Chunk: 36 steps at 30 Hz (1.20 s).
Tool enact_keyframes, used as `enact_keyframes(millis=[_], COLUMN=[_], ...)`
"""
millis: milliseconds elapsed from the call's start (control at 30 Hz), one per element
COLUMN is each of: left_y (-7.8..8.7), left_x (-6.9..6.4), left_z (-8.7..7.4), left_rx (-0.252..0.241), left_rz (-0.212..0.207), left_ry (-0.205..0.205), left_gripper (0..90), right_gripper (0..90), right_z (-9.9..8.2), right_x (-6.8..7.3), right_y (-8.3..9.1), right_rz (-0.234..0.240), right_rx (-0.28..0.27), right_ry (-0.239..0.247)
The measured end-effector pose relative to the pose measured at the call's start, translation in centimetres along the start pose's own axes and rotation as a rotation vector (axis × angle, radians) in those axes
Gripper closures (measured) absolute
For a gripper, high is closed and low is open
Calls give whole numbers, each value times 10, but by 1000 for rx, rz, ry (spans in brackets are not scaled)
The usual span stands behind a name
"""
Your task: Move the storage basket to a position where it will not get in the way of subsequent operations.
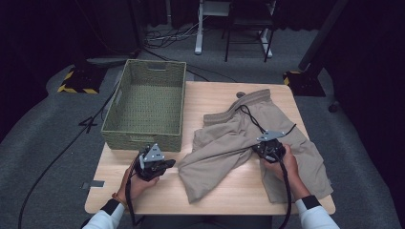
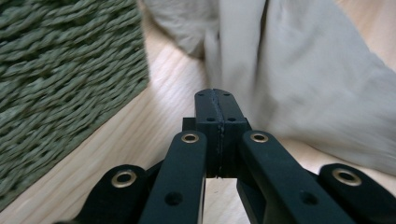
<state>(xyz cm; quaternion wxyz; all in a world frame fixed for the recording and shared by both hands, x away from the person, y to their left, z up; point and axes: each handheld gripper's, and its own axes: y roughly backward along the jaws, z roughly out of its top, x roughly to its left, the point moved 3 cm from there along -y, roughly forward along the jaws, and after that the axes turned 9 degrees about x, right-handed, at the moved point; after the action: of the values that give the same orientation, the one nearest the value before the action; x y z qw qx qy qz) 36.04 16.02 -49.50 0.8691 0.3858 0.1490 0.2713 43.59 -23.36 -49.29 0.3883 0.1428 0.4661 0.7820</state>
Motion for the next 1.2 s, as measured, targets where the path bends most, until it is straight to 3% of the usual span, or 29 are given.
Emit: enact_keyframes(millis=[100, 133, 200, 300, 367, 433, 500, 567, 633, 767, 867, 1067, 1200], left_y=[1, 2, 3, -2, -9, -19, -27, -35, -40, -47, -49, -49, -46], left_x=[-15, -22, -40, -70, -86, -95, -97, -96, -95, -88, -82, -70, -62], left_z=[7, 10, 17, 24, 24, 23, 21, 19, 18, 16, 15, 16, 17], left_rx=[-12, -13, -28, -8, 16, 61, 76, 103, 117, 144, 127, 127, 121], left_rz=[-17, -23, -81, -116, -158, -154, -178, -181, -176, -166, -169, -146, -111], left_ry=[-56, -74, -105, -180, -220, -253, -237, -237, -237, -222, -209, -206, -206], left_gripper=[742, 703, 588, 380, 306, 272, 265, 288, 345, 450, 547, 786, 897], right_gripper=[686, 665, 578, 518, 496, 488, 484, 473, 460, 451, 462, 679, 867], right_z=[1, 1, 1, -1, -3, -6, -9, -11, -11, -11, -12, -9, -7], right_x=[5, 7, 13, 24, 32, 41, 52, 63, 68, 70, 67, 63, 58], right_y=[7, 9, 14, 22, 28, 31, 31, 26, 19, 4, -3, -6, -6], right_rz=[33, 33, 43, 71, 105, 145, 170, 207, 214, 237, 257, 259, 215], right_rx=[-33, -35, -44, -62, -91, -99, -99, -79, -61, -36, -26, -38, -27], right_ry=[3, 7, 20, 58, 72, 92, 139, 184, 210, 235, 222, 192, 194])
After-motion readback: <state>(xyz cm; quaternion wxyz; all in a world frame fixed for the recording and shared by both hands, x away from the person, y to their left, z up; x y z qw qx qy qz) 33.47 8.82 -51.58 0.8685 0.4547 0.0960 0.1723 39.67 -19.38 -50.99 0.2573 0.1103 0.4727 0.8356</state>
